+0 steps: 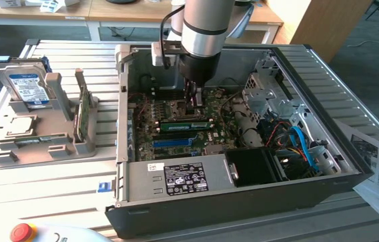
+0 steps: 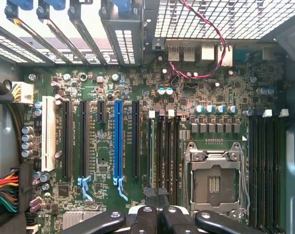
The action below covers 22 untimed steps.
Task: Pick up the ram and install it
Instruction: 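Press down the ram until it locks into place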
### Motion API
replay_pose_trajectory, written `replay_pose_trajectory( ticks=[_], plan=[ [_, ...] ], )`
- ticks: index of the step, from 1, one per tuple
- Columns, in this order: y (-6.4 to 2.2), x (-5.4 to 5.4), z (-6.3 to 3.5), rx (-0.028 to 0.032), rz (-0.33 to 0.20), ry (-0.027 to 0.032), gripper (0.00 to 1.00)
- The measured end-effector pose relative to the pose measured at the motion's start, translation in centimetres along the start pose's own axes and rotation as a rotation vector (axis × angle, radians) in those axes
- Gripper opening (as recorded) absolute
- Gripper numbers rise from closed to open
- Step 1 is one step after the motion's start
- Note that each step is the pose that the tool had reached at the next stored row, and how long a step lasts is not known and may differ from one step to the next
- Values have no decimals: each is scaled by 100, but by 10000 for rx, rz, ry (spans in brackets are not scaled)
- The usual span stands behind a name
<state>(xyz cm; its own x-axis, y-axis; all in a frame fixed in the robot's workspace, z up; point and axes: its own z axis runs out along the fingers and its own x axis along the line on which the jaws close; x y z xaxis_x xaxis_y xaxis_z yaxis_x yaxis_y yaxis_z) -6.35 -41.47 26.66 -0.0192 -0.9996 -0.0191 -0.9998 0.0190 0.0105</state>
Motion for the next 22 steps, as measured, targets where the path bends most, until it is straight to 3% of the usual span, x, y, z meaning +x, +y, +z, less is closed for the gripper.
replay_pose_trajectory(
  ticks=[22],
  plan=[
    [22,3,93,1,-1,1,11]
  ],
)
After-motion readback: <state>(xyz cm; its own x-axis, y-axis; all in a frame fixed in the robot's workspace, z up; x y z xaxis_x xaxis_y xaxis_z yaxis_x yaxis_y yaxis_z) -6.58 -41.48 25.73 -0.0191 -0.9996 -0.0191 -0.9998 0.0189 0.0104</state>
